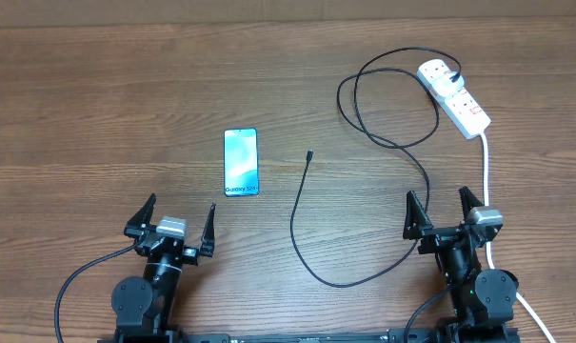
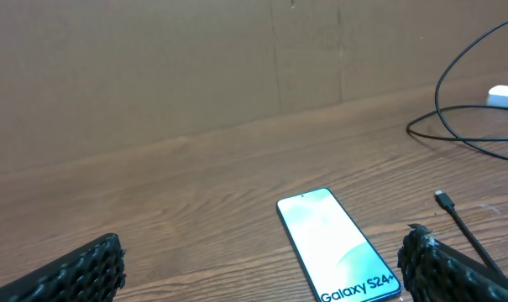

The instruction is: Plug charger to phone and switch on socket

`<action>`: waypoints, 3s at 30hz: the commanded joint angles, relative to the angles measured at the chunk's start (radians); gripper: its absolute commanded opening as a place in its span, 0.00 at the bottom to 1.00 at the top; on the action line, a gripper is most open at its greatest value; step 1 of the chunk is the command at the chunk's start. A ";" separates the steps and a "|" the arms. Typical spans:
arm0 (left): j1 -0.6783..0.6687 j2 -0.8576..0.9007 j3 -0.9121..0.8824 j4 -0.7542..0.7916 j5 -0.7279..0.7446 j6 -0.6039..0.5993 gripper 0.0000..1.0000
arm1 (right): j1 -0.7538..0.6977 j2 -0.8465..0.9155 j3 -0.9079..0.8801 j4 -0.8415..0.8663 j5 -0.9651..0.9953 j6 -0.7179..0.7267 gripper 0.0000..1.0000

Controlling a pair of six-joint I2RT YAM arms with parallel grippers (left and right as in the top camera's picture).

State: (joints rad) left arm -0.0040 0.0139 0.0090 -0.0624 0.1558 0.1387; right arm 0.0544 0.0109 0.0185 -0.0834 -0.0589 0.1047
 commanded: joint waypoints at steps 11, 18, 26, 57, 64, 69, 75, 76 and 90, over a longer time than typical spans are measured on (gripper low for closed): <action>0.005 -0.008 -0.004 -0.001 -0.010 0.019 1.00 | 0.004 -0.008 -0.011 0.002 0.013 -0.002 1.00; 0.005 -0.008 -0.004 -0.001 -0.010 0.019 1.00 | 0.004 -0.008 -0.011 0.002 0.013 -0.002 1.00; 0.005 -0.008 -0.004 -0.001 -0.010 0.019 1.00 | 0.004 -0.008 -0.011 0.002 0.013 -0.002 1.00; 0.005 0.525 0.549 -0.186 0.114 -0.042 1.00 | 0.004 -0.008 -0.011 0.002 0.013 -0.002 1.00; 0.003 0.836 0.891 -0.454 0.133 -0.042 1.00 | 0.004 -0.008 -0.011 0.002 0.013 -0.002 1.00; -0.009 1.115 1.213 -0.747 0.126 -0.042 1.00 | 0.004 -0.008 -0.011 0.002 0.013 -0.002 1.00; -0.117 1.460 1.610 -1.095 0.084 -0.041 1.00 | 0.004 -0.008 -0.011 0.002 0.013 -0.002 1.00; -0.136 1.505 1.656 -1.124 0.085 -0.041 1.00 | 0.004 -0.008 -0.011 0.002 0.013 -0.001 1.00; -0.214 1.871 1.720 -1.051 -0.060 -0.447 1.00 | 0.004 -0.008 -0.011 0.002 0.013 -0.002 1.00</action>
State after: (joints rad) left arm -0.2081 1.8217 1.7031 -1.1240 0.1768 -0.1177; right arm 0.0544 0.0109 0.0185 -0.0837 -0.0593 0.1043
